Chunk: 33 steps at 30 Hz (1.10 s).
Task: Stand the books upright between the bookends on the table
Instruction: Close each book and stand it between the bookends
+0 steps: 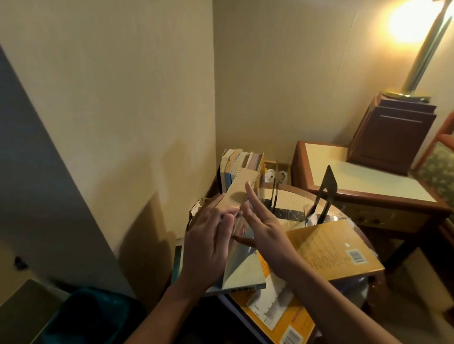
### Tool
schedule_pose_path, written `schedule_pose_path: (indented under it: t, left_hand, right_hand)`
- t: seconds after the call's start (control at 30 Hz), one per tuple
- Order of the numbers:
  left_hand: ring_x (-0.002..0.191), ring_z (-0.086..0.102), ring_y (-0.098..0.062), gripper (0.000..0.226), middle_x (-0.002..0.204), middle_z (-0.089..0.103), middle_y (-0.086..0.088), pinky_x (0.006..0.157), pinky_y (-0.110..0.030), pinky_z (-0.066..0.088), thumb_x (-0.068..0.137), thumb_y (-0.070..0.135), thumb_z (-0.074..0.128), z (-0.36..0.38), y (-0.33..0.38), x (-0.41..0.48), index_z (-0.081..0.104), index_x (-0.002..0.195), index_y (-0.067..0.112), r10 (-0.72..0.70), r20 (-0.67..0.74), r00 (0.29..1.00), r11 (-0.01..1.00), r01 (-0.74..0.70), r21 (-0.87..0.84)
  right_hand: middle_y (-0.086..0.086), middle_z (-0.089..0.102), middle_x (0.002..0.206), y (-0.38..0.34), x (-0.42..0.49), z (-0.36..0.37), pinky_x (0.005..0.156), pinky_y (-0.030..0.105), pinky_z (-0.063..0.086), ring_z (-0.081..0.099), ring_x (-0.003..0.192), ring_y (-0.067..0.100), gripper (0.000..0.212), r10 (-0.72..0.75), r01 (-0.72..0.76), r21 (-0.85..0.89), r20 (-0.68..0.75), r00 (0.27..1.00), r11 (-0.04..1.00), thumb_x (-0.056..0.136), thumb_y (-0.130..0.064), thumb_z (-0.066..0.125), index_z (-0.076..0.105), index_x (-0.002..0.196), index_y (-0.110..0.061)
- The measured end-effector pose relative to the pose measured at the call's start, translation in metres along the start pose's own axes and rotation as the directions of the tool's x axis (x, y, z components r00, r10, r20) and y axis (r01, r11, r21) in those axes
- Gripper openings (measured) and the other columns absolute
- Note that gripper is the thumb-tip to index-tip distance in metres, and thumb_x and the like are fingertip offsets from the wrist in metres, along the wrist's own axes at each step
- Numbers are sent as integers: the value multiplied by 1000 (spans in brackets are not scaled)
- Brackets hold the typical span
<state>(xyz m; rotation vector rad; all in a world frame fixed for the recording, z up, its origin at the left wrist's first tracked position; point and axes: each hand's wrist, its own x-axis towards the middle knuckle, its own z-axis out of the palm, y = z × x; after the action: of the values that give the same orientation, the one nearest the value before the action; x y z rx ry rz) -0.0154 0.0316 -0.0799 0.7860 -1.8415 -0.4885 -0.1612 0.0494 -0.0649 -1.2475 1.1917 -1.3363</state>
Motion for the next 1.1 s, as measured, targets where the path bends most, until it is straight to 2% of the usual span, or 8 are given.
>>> schedule_pose_path:
  t: [0.1, 0.23, 0.37, 0.47, 0.6, 0.77, 0.9, 1.1]
  left_hand:
    - [108, 64, -7, 26, 118, 66, 2, 77, -29, 59, 105, 22, 45, 8, 2, -2, 64, 120, 11, 8, -73, 997, 999, -6, 37]
    - [115, 59, 2, 41, 131, 59, 16, 83, -17, 54, 102, 33, 52, 20, 12, -7, 55, 139, 16, -58, -58, 997, 998, 58, 1]
    - [130, 52, 0, 47, 144, 55, 10, 99, -25, 52, 105, 50, 36, 44, 18, -24, 47, 146, 32, -162, 101, 982, 975, 175, -138]
    - [139, 42, -2, 40, 152, 41, 15, 106, -24, 47, 107, 47, 31, 65, 13, -42, 40, 146, 48, -214, 288, 933, 921, 291, -259]
    - [153, 3, -6, 47, 163, 10, 17, 125, -46, 16, 101, 64, 26, 88, -6, -53, 25, 148, 56, -302, 475, 827, 944, 329, 27]
    - [154, -10, -14, 67, 167, 0, 10, 125, -41, -5, 96, 70, 19, 103, -24, -56, 15, 157, 42, -394, 539, 744, 918, 290, 271]
    - [153, -16, -15, 67, 168, -7, 6, 124, -44, -8, 97, 70, 17, 107, -40, -57, 6, 157, 43, -430, 554, 713, 890, 232, 392]
    - [155, -7, -21, 82, 169, -2, 0, 123, -49, -6, 88, 77, 14, 104, -51, -42, 7, 160, 37, -457, 628, 629, 864, 147, 481]
  right_hand:
    - [-12, 27, 159, -8, -4, -8, 103, 55, 48, 37, 142, 22, 47, 57, -55, 87, -19, 998, 995, 104, -36, 45, 36, 144, -58]
    - [-11, 40, 138, -18, -13, -24, 72, 25, 60, 55, 113, 9, 50, 82, -75, 113, -64, 995, 991, 105, -27, 42, 33, 152, -44]
    - [-5, 35, 147, -21, -20, -45, 80, 33, 61, 52, 122, 21, 50, 150, -145, 45, -142, 978, 988, 102, -37, 48, 36, 149, -48]
    - [-11, 43, 122, -18, -28, -65, 63, 24, 58, 59, 103, 21, 56, 210, -215, -4, -182, 961, 977, 100, -34, 54, 32, 150, -50]
    - [5, 45, 129, -1, -45, -91, 57, 25, 56, 62, 98, 26, 68, 277, -320, -125, -275, 921, 939, 99, -23, 60, 27, 150, -53]
    - [-2, 47, 115, 13, -61, -118, 65, 33, 58, 61, 99, 28, 63, 341, -413, -142, -362, 867, 899, 100, -26, 56, 28, 147, -57]
    - [0, 44, 120, 16, -70, -131, 58, 23, 54, 58, 98, 24, 53, 338, -420, -171, -366, 867, 891, 101, -22, 54, 39, 141, -54]
    - [-15, 39, 103, 11, -72, -147, 57, 20, 53, 57, 90, 21, 48, 291, -392, -224, -377, 879, 892, 101, -15, 53, 48, 143, -38]
